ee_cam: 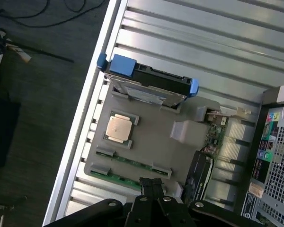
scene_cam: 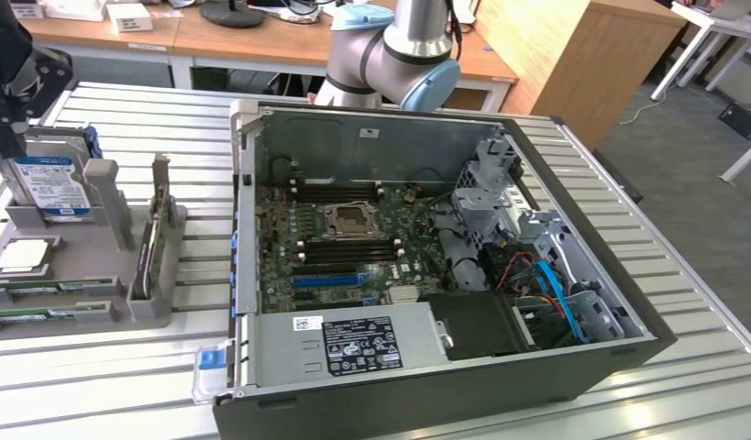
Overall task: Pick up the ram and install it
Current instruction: 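Pick up the ram and move it above insertion slot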
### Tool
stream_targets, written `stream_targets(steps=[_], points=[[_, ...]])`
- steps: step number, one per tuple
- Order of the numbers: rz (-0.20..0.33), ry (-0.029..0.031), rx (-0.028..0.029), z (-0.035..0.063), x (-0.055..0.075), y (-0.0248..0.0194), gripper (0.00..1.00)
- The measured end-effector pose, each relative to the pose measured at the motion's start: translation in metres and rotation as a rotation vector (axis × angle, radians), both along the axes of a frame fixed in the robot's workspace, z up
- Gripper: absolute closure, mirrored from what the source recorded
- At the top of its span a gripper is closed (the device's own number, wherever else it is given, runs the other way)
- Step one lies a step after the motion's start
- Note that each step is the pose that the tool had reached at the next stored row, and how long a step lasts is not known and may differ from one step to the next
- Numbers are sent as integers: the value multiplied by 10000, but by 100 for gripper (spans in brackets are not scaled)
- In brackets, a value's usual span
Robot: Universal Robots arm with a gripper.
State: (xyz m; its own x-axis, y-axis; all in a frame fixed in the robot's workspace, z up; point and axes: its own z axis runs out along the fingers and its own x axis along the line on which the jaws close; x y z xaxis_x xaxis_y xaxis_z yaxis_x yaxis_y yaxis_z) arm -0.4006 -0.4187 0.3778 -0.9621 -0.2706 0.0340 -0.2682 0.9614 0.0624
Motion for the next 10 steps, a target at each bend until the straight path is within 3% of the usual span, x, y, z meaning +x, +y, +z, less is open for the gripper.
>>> stream_targets(steps=[10], points=[[1820, 1, -1, -10, 0, 0, 89]])
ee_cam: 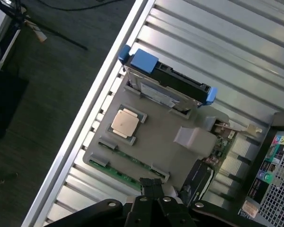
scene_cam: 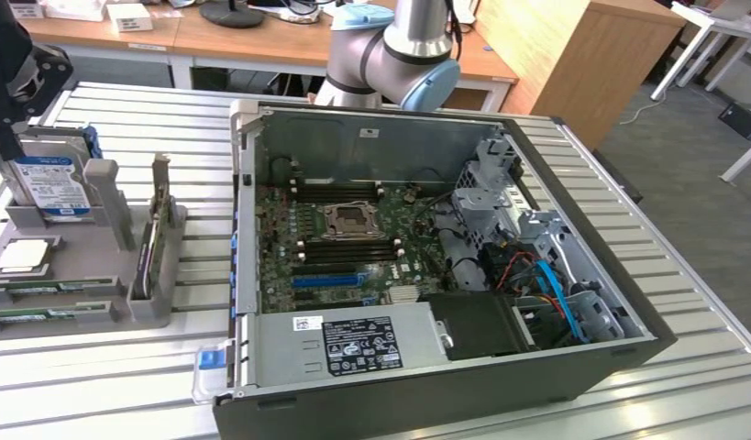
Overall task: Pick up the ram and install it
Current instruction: 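Pick up the ram and move it above insertion slot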
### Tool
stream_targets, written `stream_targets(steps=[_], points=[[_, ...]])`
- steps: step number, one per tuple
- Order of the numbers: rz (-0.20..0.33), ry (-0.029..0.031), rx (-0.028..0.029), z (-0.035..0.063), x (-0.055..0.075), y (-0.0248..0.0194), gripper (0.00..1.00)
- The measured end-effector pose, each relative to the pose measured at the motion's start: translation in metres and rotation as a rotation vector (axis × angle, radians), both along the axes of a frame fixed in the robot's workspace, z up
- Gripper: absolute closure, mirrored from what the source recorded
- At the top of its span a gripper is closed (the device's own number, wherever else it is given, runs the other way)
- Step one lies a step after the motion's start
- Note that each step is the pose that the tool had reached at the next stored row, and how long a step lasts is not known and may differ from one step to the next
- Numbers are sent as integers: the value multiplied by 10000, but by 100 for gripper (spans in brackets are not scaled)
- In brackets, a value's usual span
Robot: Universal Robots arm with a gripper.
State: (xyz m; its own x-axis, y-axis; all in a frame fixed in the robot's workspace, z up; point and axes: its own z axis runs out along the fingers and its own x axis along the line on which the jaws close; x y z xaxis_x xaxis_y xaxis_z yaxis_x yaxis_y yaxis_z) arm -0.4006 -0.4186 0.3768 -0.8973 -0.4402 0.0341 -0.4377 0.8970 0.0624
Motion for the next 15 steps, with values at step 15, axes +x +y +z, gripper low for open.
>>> stream_targets(steps=[15], points=[[2720, -1, 1, -34, 0, 0, 89]])
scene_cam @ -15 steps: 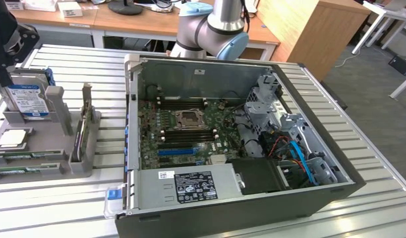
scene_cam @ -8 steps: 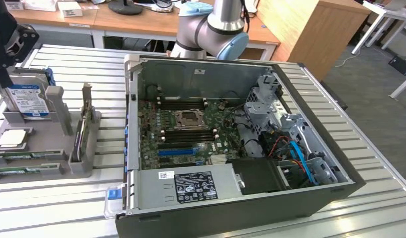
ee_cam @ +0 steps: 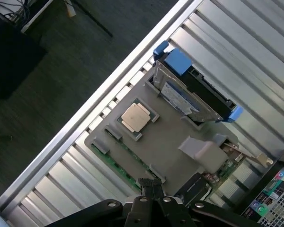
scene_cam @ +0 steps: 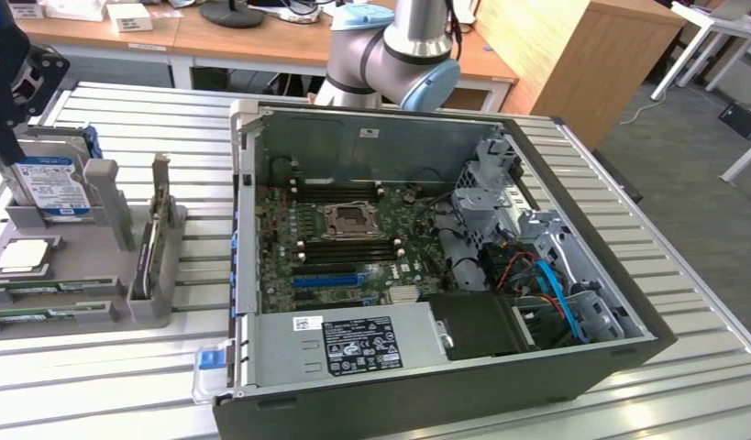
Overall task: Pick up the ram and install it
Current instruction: 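Pick up the ram and move it above insertion slot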
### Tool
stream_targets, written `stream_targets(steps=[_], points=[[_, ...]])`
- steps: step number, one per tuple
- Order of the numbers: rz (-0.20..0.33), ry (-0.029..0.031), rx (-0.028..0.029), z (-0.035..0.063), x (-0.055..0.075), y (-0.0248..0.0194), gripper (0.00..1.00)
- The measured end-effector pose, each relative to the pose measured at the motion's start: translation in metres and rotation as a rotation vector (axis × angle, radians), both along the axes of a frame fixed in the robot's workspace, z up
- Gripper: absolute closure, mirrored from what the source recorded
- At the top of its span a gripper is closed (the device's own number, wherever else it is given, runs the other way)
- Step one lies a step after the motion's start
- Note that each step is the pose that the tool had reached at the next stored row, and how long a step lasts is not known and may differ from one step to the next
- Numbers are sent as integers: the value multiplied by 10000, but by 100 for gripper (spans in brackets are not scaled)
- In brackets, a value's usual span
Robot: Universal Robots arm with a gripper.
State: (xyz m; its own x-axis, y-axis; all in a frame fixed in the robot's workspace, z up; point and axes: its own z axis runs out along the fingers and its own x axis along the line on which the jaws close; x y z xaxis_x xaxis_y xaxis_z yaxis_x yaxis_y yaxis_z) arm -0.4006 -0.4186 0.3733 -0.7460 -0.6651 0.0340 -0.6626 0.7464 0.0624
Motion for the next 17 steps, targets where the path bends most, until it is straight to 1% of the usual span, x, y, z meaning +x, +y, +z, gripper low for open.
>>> stream_targets(steps=[17], points=[[3101, 0, -1, -39, 0, 0, 89]])
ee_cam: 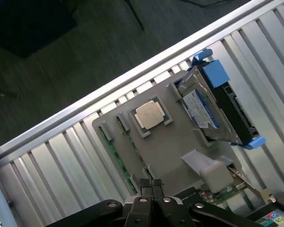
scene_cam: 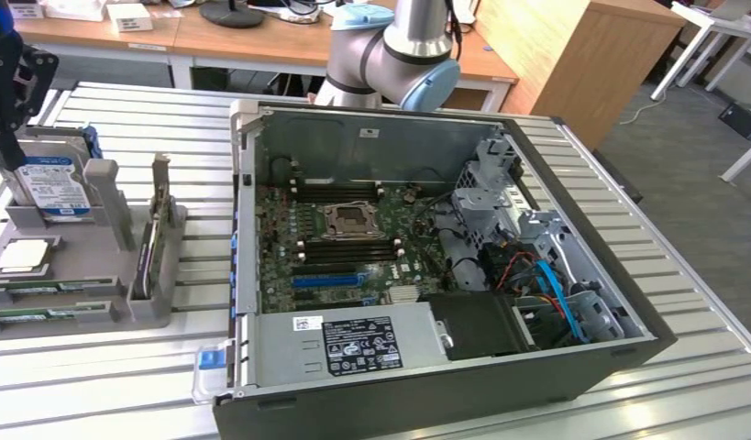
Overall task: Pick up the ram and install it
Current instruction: 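Pick up the ram and move it above insertion slot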
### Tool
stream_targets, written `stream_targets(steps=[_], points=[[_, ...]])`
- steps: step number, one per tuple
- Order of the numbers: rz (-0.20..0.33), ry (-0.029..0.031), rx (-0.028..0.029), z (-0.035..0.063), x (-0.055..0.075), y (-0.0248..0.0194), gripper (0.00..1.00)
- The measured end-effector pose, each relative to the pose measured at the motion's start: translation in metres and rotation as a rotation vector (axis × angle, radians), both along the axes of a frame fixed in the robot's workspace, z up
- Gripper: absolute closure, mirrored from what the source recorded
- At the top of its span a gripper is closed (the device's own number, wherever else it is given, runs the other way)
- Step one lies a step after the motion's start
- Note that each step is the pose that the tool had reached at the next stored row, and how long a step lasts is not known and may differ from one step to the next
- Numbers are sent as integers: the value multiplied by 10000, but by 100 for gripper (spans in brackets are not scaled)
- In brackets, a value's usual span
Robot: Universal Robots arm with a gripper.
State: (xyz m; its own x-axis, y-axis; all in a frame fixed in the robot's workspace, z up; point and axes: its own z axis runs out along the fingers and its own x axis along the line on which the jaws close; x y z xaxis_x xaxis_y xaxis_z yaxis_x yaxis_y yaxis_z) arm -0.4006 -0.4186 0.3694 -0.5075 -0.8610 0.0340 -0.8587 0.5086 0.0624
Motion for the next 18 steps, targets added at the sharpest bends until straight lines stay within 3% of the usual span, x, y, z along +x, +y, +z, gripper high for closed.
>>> stream_targets(steps=[18], points=[[3222, 1, 0, -39, 0, 0, 89]])
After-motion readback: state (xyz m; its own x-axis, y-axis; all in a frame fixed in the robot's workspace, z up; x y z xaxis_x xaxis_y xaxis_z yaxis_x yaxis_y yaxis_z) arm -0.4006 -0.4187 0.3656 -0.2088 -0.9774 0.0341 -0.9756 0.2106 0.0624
